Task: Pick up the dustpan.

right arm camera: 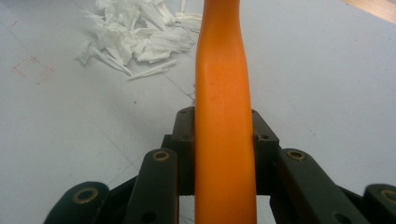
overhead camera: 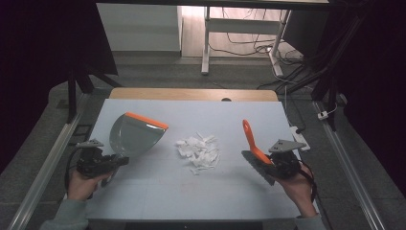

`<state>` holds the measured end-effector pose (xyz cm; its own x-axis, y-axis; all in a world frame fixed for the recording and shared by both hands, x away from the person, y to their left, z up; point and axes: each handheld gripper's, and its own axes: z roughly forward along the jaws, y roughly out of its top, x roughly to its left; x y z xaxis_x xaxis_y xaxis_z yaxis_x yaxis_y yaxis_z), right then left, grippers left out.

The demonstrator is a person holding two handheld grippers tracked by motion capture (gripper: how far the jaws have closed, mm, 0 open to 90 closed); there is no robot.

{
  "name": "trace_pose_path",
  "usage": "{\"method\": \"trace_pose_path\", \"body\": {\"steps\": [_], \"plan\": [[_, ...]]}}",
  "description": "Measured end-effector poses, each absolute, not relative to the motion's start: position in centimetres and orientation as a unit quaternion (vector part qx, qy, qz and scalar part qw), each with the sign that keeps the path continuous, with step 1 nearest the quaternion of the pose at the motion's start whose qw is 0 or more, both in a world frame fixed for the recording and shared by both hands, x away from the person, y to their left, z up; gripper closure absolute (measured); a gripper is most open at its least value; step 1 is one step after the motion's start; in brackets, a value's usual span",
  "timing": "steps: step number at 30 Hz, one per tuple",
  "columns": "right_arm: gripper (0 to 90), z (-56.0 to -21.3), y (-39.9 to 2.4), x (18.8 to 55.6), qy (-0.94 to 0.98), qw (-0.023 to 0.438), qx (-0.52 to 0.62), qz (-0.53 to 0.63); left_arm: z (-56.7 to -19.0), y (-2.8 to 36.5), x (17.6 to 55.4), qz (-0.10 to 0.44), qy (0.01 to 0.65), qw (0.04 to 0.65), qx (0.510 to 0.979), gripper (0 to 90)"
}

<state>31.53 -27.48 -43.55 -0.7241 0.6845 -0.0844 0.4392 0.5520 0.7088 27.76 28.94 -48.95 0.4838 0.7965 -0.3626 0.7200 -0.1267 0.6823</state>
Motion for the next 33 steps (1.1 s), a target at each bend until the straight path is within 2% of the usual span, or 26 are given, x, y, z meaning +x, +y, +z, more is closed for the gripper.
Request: {"method": "trace_pose_path", "body": {"steps": [15,33], "plan": [[70.1,-43.4,-27.4,31.4,0.859,0.174,0.325,0.356,-47.5,28.6,26.7,0.041,0.44,0.434,0.785,61.5],[70.1,-43.6,-27.3,31.5,0.86,0.173,0.326,0.352,-47.2,27.3,25.9,0.027,0.392,0.388,0.834,61.5]]}}
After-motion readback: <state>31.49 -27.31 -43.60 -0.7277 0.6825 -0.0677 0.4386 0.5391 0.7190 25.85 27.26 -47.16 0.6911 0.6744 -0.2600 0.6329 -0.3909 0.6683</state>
